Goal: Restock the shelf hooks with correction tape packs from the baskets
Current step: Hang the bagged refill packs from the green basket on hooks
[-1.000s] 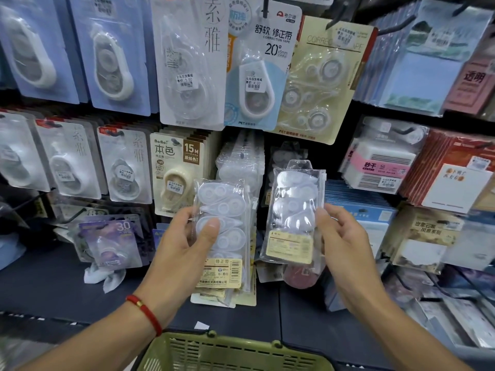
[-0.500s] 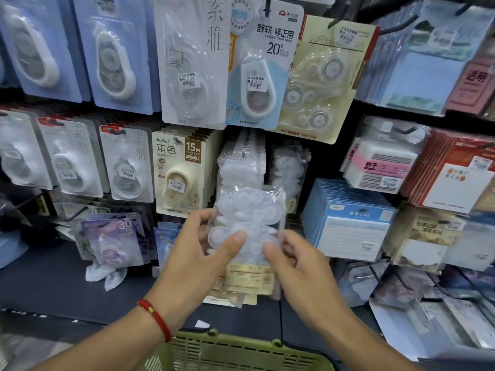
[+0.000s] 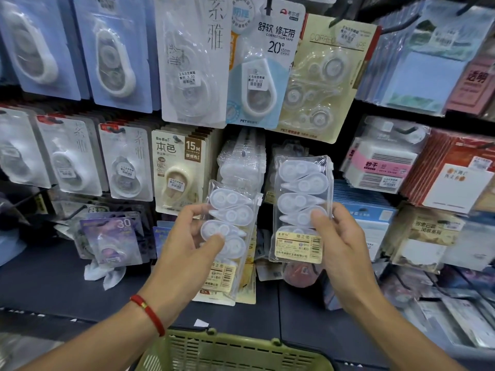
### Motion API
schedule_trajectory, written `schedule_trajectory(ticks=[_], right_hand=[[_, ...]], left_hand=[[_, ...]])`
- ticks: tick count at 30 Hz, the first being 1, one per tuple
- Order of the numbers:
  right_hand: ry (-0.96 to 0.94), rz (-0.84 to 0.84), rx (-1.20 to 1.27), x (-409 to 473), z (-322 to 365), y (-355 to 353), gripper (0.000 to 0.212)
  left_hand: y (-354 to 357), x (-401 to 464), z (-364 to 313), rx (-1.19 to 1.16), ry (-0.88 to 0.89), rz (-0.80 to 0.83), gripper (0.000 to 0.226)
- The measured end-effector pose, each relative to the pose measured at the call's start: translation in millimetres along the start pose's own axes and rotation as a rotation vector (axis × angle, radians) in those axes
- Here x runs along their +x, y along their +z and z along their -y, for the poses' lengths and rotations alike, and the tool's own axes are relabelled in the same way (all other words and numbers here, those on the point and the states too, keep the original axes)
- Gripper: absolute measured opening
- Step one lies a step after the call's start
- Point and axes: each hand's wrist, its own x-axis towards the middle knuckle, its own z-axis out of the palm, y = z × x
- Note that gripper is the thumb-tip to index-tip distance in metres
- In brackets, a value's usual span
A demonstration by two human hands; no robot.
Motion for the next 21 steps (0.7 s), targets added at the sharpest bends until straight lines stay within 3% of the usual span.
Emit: schedule_trajectory(ticks=[3, 6, 18, 21], right_hand=[[-0.038, 0.031, -0.039, 2.9, 3.0, -0.7, 0.034], [0.040, 0.041, -0.076, 9.3, -2.0, -1.6, 0.022], [0.159, 0.016, -0.069, 6.9, -13.9, -5.4, 0.054], [0.157, 0.016, -0.084, 4.5, -13.5, -2.0, 0.048]], left_hand=[[-0.5, 0.3, -0.8, -0.003, 0.009, -0.002, 0.042], [-1.0, 0.7, -1.3, -0.006, 0.006, -0.012, 0.042], [-3.3, -0.1, -2.7, -0.024, 0.003, -0.021, 0.043], [-2.5, -1.4, -4.1, -0.022, 0.011, -0.015, 0.044]])
